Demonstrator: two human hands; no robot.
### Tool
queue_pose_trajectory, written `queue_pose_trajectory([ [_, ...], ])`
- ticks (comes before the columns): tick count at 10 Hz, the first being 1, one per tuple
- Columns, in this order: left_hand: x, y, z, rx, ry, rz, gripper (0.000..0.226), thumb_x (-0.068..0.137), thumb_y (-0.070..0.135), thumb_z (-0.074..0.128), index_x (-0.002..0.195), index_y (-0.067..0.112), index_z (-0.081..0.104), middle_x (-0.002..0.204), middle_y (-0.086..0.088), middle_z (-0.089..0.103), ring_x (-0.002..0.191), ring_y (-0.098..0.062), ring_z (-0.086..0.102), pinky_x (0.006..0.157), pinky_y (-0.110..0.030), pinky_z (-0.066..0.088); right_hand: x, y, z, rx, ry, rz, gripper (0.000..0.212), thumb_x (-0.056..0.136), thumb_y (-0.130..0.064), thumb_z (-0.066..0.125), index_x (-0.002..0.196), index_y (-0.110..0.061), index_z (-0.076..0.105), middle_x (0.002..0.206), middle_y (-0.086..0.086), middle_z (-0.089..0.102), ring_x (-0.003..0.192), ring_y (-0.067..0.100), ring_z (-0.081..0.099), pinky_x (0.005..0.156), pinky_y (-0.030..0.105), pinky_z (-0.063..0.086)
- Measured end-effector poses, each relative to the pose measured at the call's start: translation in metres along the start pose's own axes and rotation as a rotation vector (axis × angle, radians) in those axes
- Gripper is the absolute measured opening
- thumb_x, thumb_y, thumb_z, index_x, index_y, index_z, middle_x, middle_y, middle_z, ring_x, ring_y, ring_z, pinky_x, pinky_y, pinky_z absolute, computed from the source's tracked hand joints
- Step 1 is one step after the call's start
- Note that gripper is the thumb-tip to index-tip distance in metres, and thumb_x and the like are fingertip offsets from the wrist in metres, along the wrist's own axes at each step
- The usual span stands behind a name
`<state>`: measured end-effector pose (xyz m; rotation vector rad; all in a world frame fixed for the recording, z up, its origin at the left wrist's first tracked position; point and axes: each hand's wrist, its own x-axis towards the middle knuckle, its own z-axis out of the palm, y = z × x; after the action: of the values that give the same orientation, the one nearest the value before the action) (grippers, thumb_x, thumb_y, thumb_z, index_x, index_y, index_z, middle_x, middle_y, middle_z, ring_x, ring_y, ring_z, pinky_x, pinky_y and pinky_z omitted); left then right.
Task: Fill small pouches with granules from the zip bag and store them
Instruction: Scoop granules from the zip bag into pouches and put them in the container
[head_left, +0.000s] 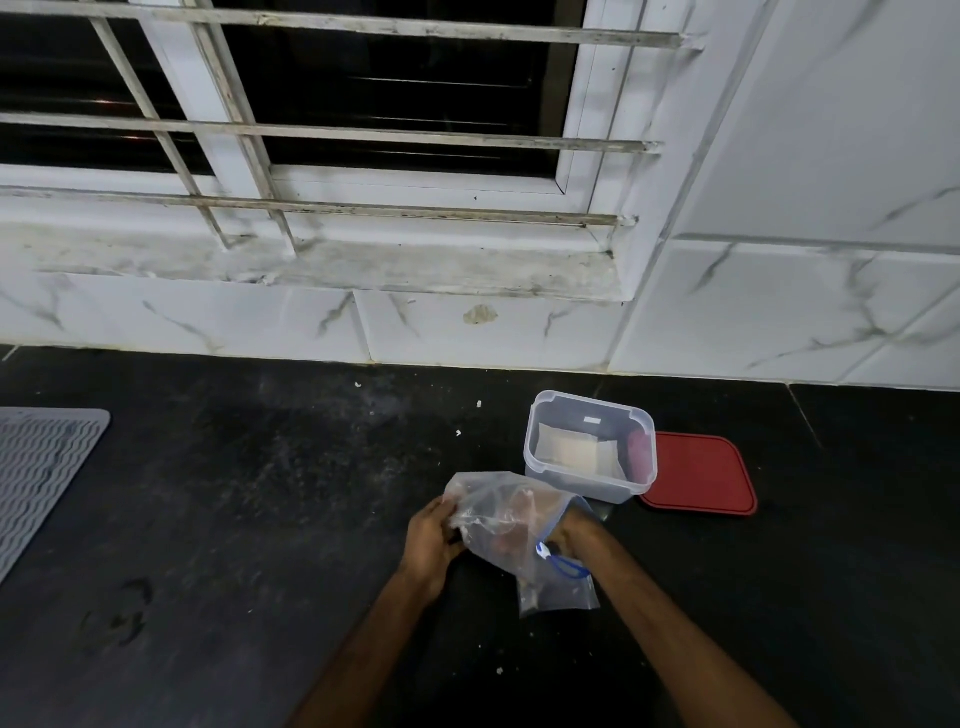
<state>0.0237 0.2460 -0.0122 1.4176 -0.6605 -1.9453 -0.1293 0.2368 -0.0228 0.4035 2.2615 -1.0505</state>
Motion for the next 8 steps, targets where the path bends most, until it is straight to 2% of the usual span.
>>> queue_pose_trajectory([
  [1,0.002,-0.001,-0.004,0.009,0.03,0.032,0.025,0.1,0.011,0.049,0.117,-0.001,0.062,0.112,-0.023,0.069,0.092,-0.031,0.069,0.075,-0.041,0.057,0.036,0.02,0.042,0.246,0.238,-0.371,0.03,0.102,-0.019,0.043,0.127,-0.003,0.05,0.106,0.021,0.059,0.103,0.023,0.055,0.09,0.038,0.053],
  [2,-0.001,-0.002,-0.006,-0.035,0.022,0.019,0.038,0.102,0.033,0.046,0.116,0.002,0.065,0.111,-0.021,0.07,0.098,-0.034,0.069,0.088,-0.047,0.055,0.059,0.025,0.033,0.387,0.465,-0.426,0.035,0.092,-0.005,0.059,0.127,0.001,0.054,0.095,0.029,0.061,0.093,0.027,0.057,0.094,0.04,0.05],
  [3,-0.006,-0.002,-0.007,-0.085,-0.002,0.0,0.058,0.102,0.054,0.029,0.118,0.011,0.065,0.111,-0.015,0.073,0.107,-0.031,0.068,0.1,-0.051,0.049,0.049,0.03,0.034,0.421,0.403,-0.635,0.02,0.087,-0.005,0.061,0.105,0.005,0.059,0.084,0.032,0.065,0.086,0.026,0.062,0.088,0.042,0.053],
  [4,-0.005,-0.005,-0.009,-0.114,-0.017,0.01,0.063,0.099,0.059,0.025,0.124,0.014,0.062,0.116,-0.014,0.071,0.11,-0.031,0.066,0.103,-0.053,0.046,-0.013,0.01,-0.01,0.222,-0.219,-0.379,0.026,0.069,-0.004,0.064,0.094,0.0,0.069,0.079,0.029,0.067,0.081,0.025,0.057,0.097,0.041,0.045],
  [5,-0.006,-0.001,-0.01,-0.08,-0.047,0.001,0.06,0.099,0.058,0.03,0.121,0.014,0.064,0.116,-0.014,0.071,0.11,-0.031,0.067,0.101,-0.052,0.048,-0.038,-0.009,-0.046,0.162,-0.618,-0.171,0.047,0.021,0.005,0.073,0.066,-0.01,0.074,0.064,0.033,0.061,0.058,0.033,0.053,0.084,0.051,0.036],
  [6,-0.006,0.004,-0.009,0.011,-0.033,0.038,0.042,0.1,0.041,0.046,0.119,0.009,0.064,0.113,-0.017,0.071,0.106,-0.034,0.068,0.093,-0.049,0.054,-0.033,0.018,-0.023,-0.19,-0.262,-0.484,0.027,0.079,0.017,0.06,0.084,-0.009,0.065,0.069,0.027,0.054,0.065,0.021,0.057,0.08,0.037,0.043],
  [7,0.0,0.003,-0.013,0.058,0.067,0.037,0.031,0.098,0.022,0.055,0.115,-0.003,0.061,0.111,-0.027,0.068,0.098,-0.039,0.068,0.082,-0.049,0.058,-0.057,-0.007,-0.029,-0.329,-0.317,-0.34,0.025,0.1,-0.009,0.041,0.108,-0.001,0.062,0.085,0.01,0.069,0.076,0.016,0.069,0.077,0.026,0.053],
  [8,0.004,0.004,-0.02,0.037,0.082,0.023,0.03,0.101,0.02,0.047,0.115,-0.004,0.061,0.11,-0.026,0.069,0.099,-0.039,0.068,0.082,-0.05,0.058,-0.024,-0.008,-0.049,-0.498,-0.65,-0.174,0.042,0.097,-0.021,0.049,0.135,-0.005,0.046,0.123,0.011,0.054,0.118,0.023,0.053,0.103,0.03,0.039],
])
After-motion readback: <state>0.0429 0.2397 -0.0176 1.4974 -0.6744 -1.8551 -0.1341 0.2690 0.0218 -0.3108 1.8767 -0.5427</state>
